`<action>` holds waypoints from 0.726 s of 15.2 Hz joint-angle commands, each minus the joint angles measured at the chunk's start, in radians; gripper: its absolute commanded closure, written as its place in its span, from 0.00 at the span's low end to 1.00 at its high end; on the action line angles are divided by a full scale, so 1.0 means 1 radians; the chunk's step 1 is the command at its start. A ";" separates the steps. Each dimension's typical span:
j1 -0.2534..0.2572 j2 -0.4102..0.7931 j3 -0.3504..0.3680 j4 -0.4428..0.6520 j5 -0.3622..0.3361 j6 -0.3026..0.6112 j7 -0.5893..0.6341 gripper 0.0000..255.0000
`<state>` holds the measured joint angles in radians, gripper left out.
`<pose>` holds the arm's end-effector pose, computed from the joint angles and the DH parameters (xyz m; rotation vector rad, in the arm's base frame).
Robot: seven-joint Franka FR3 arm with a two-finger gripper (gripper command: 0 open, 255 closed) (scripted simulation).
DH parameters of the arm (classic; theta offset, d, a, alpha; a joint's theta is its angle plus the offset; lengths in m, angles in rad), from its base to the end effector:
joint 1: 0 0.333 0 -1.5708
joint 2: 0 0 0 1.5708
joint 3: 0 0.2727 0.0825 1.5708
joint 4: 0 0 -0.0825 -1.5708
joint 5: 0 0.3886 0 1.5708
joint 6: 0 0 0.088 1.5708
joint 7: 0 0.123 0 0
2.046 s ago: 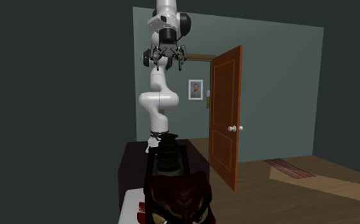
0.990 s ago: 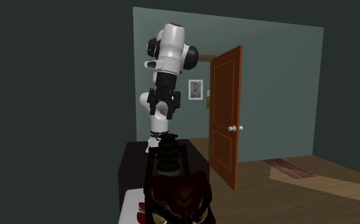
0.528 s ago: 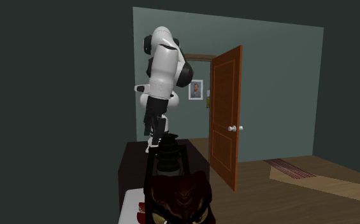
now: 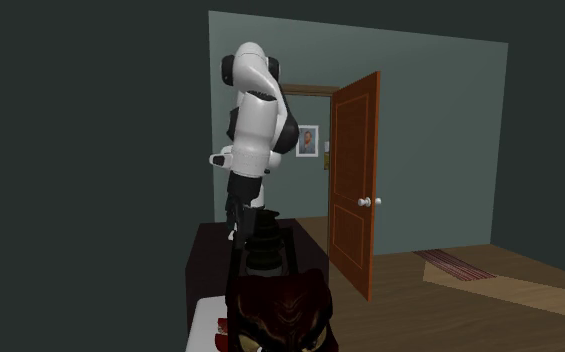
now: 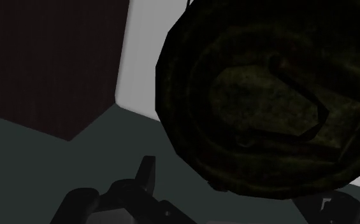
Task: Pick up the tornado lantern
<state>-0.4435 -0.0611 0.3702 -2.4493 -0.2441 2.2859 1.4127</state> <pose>0.4651 -0.0448 0.2509 2.3087 -1.7869 0.0558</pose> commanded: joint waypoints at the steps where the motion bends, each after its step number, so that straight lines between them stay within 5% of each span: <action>1: -0.001 0.017 0.000 -0.002 -0.012 0.017 0.011 0.00; 2: -0.001 0.017 0.000 -0.002 -0.012 0.017 0.011 0.00; 3: -0.001 0.016 0.000 -0.002 -0.011 0.015 0.010 1.00; 11: -0.001 0.016 0.001 -0.003 -0.011 0.017 0.011 1.00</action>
<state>-0.4447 -0.0467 0.3705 -2.4519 -0.2550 2.3024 1.4240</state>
